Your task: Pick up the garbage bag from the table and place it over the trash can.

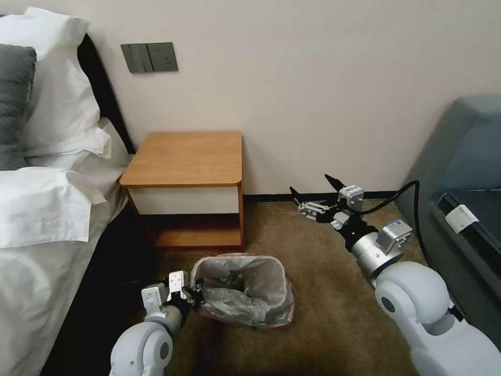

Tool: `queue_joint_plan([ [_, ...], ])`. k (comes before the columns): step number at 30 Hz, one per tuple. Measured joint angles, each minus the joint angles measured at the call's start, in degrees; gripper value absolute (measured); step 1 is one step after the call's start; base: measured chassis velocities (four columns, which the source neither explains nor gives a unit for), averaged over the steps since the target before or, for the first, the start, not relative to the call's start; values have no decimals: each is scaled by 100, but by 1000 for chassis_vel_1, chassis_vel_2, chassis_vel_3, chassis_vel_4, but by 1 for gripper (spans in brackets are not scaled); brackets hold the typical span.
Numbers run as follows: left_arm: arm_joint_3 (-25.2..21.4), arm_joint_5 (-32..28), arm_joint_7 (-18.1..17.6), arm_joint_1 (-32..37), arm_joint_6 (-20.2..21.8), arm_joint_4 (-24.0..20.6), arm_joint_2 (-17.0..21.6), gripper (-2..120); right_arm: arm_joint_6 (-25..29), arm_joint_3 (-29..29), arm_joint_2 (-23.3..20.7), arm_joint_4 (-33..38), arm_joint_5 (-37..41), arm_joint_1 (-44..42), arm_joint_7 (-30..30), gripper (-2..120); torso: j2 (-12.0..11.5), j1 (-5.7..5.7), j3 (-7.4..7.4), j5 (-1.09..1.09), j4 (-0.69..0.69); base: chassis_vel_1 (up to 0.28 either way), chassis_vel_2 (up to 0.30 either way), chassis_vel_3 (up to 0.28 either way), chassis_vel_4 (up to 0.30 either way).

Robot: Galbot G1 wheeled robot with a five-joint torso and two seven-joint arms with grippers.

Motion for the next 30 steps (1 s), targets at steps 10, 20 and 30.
queue_joint_plan([
  [10,-15,72,27,55,-21,24,-105,13,17,-171,-31,-154,-45,184,-54,100,0,0,0,1,0,0,0,0,0],
  [20,-21,95,135,-13,-14,-48,-22,44,70,-186,142,-242,-184,107,-123,100,0,0,0,0,-1,0,0,0,0],
  [30,-17,100,284,-9,-8,-242,51,84,76,-196,261,-300,-280,35,-165,100,-1,1,0,0,-1,0,0,0,0],
])
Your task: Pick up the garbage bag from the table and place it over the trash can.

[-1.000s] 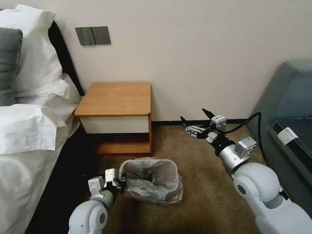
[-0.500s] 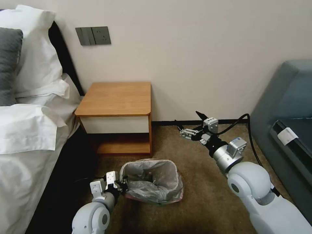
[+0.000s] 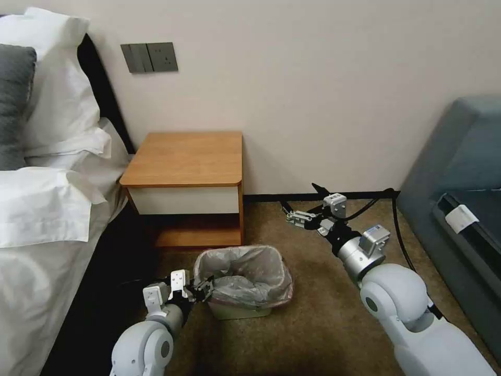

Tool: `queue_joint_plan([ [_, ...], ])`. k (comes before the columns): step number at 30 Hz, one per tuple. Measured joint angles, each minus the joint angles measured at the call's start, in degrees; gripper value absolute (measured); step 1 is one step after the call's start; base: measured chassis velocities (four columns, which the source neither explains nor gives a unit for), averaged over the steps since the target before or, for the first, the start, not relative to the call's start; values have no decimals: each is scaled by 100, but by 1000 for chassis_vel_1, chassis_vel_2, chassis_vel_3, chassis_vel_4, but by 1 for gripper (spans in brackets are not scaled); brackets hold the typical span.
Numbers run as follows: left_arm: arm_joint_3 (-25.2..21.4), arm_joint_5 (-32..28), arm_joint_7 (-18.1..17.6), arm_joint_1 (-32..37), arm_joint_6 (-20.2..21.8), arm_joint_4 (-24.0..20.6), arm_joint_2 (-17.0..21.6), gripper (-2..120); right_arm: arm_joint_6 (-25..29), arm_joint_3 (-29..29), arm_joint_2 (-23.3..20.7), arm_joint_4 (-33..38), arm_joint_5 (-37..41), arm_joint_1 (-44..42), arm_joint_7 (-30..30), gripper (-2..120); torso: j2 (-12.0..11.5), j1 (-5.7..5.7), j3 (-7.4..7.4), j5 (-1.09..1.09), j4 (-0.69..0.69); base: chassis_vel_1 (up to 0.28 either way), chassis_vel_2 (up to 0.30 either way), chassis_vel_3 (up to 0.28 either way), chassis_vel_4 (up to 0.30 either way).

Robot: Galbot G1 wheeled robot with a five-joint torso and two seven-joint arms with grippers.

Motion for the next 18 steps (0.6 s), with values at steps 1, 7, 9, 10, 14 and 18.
queue_joint_plan([
  [1,-1,17,4,0,-1,-15,7,88,1,0,15,-5,-16,-14,-3,100,0,0,0,1,0,0,0,0,0],
  [7,-69,143,45,-1,-332,-85,28,99,33,-3,129,-20,-102,-128,-10,100,0,0,0,0,0,0,0,0,0],
  [9,-112,330,42,-17,-630,-98,32,100,71,-58,250,-29,-218,-253,67,100,0,0,0,0,0,0,0,0,0],
  [10,-133,554,45,-37,-794,-89,35,100,82,-105,330,-33,-292,-321,179,100,0,0,0,0,1,0,0,0,0],
  [14,-202,1051,90,-108,-1499,56,95,100,176,-295,575,-129,-644,-593,575,100,0,0,0,0,1,0,0,0,0],
  [18,-285,1097,257,-124,-3488,609,135,100,587,-439,813,-422,-1014,-892,898,100,0,0,0,0,1,0,0,0,0],
])
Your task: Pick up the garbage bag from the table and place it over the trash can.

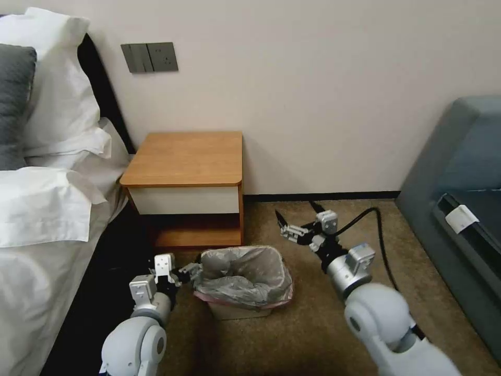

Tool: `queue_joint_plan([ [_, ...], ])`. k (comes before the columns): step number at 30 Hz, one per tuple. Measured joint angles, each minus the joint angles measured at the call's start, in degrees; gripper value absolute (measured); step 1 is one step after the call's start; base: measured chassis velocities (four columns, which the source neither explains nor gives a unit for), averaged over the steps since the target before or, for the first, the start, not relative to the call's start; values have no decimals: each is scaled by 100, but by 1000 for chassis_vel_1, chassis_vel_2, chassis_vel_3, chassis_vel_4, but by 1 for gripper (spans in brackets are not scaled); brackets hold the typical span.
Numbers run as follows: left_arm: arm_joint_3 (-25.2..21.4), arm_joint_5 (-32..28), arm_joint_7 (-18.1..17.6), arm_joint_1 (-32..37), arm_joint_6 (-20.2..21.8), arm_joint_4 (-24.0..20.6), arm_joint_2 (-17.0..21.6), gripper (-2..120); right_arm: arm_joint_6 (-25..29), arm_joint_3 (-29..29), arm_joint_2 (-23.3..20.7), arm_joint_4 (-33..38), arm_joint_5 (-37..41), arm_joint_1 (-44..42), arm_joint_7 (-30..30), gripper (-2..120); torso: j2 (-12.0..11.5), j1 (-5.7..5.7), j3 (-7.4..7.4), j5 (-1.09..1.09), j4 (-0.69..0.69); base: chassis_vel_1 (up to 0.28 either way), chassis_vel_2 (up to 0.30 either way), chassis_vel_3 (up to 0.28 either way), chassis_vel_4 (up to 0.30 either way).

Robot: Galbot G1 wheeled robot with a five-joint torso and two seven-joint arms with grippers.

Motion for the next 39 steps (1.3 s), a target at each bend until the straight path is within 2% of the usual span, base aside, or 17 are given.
queue_joint_plan([
  [1,0,0,0,0,0,0,0,100,0,0,0,0,0,0,0,100,0,0,0,0,0,0,0,0,0],
  [2,-17,93,110,6,-456,160,2,99,179,-37,90,-113,-128,-77,128,100,0,0,0,-1,-1,0,0,0,0],
  [4,-1,171,203,64,-835,306,4,100,422,-49,222,-299,-255,-166,216,100,0,0,0,0,0,0,0,0,0],
  [8,52,245,164,114,-943,378,-20,100,635,-65,300,-482,-339,-211,229,100,0,0,0,0,0,0,0,0,0],
  [9,76,293,24,153,-919,400,-44,100,870,-57,375,-675,-535,-209,229,100,0,0,0,1,0,0,0,0,0],
  [12,53,294,-11,174,-895,402,-28,100,924,-55,401,-736,-522,-203,242,100,0,0,0,0,0,0,0,0,0],
  [39,2,276,-44,186,-841,359,6,100,917,-16,406,-744,-457,-183,197,100,0,0,0,0,0,0,0,0,0],
])
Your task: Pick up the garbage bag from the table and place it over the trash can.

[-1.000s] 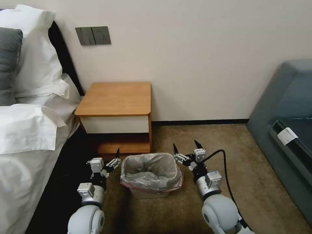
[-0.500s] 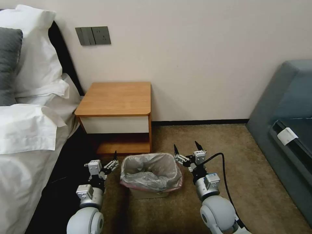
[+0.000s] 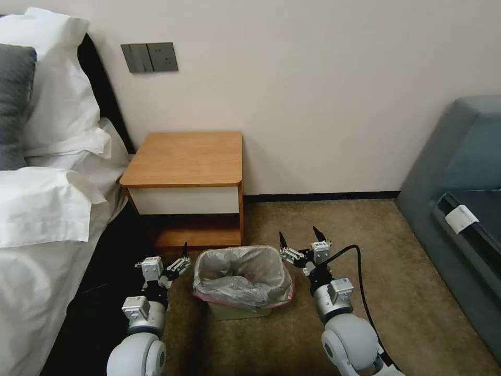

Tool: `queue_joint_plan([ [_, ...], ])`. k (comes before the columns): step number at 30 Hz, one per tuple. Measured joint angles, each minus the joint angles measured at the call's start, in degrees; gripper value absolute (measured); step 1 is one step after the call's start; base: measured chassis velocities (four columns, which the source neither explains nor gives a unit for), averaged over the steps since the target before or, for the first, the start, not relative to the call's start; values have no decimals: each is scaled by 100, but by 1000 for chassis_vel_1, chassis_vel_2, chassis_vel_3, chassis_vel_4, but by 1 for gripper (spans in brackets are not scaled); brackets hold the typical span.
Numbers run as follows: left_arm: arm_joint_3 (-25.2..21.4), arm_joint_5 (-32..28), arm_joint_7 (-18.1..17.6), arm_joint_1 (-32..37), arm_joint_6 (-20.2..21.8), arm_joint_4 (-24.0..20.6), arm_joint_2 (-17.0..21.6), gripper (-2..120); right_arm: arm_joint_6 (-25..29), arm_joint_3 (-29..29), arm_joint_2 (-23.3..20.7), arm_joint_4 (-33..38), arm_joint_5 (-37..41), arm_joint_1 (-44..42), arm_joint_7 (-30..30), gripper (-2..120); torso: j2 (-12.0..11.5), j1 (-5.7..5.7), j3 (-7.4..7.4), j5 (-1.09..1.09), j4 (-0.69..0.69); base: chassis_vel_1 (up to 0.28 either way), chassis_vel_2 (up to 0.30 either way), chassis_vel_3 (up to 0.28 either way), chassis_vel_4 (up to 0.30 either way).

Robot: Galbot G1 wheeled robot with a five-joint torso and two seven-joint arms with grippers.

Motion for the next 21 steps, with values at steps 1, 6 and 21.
queue_joint_plan([
  [1,0,0,0,0,1,0,0,100,-1,0,0,0,0,1,-1,100,0,0,0,0,0,0,0,0,0],
  [6,1,-2,-1,0,3,-2,0,100,-4,0,-2,1,2,2,-3,100,0,0,0,0,0,0,0,0,0],
  [21,1,-3,-1,-1,9,-3,0,100,-9,1,-3,6,5,3,-4,100,0,0,0,0,0,0,0,0,0],
])
